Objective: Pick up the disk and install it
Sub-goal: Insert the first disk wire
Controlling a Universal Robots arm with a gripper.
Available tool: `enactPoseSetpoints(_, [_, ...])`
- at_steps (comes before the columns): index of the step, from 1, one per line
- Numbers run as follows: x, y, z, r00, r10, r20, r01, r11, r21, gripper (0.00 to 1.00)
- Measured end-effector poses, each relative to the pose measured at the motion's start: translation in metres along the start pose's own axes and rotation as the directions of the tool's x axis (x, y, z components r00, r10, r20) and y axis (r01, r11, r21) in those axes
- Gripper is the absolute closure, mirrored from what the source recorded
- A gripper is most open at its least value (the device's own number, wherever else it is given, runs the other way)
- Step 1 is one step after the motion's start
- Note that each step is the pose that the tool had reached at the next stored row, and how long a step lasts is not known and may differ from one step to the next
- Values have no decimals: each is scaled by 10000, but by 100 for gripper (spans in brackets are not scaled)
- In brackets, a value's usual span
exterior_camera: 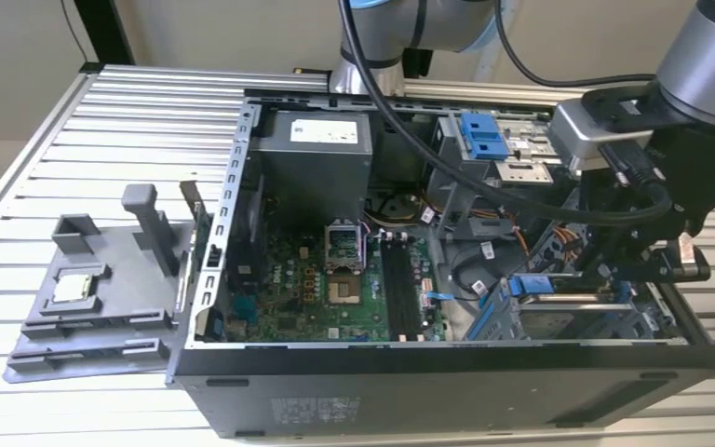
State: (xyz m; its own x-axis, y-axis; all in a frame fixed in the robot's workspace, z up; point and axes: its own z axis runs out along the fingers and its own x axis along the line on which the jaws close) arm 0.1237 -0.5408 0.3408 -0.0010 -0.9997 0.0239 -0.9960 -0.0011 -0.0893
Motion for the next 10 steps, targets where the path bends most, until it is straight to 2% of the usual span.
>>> enactPoseSetpoints(10, [-5,-1,17,10000,0,0,0,10000,3,100])
